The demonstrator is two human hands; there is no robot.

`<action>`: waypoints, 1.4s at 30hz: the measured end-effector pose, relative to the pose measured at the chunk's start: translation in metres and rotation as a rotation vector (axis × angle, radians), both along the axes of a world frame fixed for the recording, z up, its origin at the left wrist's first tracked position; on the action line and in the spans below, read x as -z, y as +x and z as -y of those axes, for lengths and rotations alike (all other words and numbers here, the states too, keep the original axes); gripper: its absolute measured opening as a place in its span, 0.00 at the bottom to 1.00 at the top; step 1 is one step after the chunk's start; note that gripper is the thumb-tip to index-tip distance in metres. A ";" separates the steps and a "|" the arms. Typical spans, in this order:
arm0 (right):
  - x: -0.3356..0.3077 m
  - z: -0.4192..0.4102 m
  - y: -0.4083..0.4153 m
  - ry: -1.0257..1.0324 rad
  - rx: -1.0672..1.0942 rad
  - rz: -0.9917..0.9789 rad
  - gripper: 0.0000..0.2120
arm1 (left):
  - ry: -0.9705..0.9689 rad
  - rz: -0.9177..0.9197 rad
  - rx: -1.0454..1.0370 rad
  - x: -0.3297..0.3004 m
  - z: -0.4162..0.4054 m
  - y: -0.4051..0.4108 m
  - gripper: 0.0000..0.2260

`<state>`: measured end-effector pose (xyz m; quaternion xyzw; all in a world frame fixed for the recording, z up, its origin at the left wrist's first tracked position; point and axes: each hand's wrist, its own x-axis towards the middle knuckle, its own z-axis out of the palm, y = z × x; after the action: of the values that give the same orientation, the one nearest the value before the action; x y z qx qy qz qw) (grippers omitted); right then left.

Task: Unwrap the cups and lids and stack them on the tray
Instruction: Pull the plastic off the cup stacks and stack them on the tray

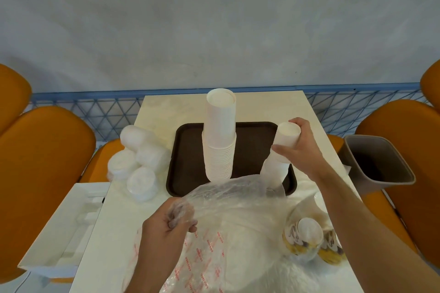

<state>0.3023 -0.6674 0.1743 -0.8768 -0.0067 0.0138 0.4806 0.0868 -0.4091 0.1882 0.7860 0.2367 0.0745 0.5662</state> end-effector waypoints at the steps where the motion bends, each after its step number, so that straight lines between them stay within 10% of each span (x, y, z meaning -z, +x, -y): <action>1: 0.002 0.000 0.000 -0.053 0.019 0.021 0.38 | -0.002 -0.003 -0.005 0.001 0.001 0.001 0.03; 23: 0.008 -0.012 -0.005 -0.679 -0.134 -0.084 0.18 | -0.196 0.081 -0.049 -0.001 0.021 0.024 0.04; 27: -0.018 -0.001 -0.016 -0.461 -0.064 0.001 0.24 | -0.458 0.080 -0.143 -0.006 0.026 0.029 0.03; 33: -0.038 -0.002 -0.059 -0.046 -0.219 -0.194 0.06 | -0.815 0.062 -0.141 -0.016 0.047 0.036 0.05; 38: -0.053 -0.036 -0.104 0.294 -0.432 -0.521 0.09 | -0.883 -0.001 -0.123 -0.017 0.071 0.039 0.09; 42: -0.053 -0.064 -0.118 0.364 -0.371 -0.403 0.07 | -0.850 0.000 -0.139 -0.008 0.083 0.039 0.18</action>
<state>0.1843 -0.6030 0.2274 -0.7401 -0.0737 0.2729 0.6102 0.1256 -0.4917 0.1967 0.4650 0.2988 0.0081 0.8333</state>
